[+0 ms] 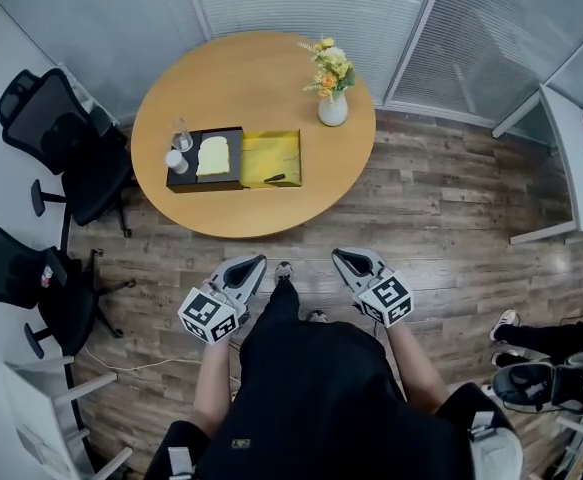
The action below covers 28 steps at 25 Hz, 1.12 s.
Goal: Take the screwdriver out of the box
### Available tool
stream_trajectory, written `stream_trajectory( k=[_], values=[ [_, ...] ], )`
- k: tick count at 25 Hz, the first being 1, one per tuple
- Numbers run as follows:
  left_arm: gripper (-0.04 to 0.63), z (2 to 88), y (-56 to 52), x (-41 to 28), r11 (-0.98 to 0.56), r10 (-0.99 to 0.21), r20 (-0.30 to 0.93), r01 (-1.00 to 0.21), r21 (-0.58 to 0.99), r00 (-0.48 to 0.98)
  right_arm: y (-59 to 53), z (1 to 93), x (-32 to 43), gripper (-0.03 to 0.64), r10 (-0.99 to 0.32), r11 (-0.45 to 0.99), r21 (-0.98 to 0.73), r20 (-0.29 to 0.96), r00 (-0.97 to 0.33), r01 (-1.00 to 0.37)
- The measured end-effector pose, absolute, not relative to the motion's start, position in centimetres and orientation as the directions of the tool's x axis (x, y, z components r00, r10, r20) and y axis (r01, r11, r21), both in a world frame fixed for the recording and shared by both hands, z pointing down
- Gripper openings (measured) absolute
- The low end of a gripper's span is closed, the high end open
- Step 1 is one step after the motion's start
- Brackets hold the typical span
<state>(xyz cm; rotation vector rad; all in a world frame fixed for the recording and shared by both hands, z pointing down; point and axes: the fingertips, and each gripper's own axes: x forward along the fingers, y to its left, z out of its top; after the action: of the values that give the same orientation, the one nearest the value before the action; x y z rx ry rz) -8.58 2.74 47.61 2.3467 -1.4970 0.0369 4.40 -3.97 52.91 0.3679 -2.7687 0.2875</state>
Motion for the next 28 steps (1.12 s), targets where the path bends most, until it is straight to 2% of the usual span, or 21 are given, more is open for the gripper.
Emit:
stream_trajectory(
  k=[10, 23, 28],
  values=[
    [0.006, 48.1, -3.5, -13.4, -0.436, -0.835, 0.222, -0.851, 0.294, 0.504, -8.3, 52.8, -1.0, 0.009, -0.246, 0.938, -0.146, 0.363, -0.899, -0.316],
    [0.006, 50.8, -11.6, -16.7, -0.548, -0.742, 0.272, -0.788, 0.280, 0.612, -13.7, 53.6, -3.8, 0.009, -0.336, 0.897, -0.140, 0.400, -0.853, -0.420],
    [0.006, 51.4, -13.8, -17.8, -0.574, -0.712, 0.255, -0.752, 0.325, 0.654, -15.0, 54.2, -4.7, 0.009, -0.370, 0.872, -0.158, 0.407, -0.835, -0.463]
  ],
)
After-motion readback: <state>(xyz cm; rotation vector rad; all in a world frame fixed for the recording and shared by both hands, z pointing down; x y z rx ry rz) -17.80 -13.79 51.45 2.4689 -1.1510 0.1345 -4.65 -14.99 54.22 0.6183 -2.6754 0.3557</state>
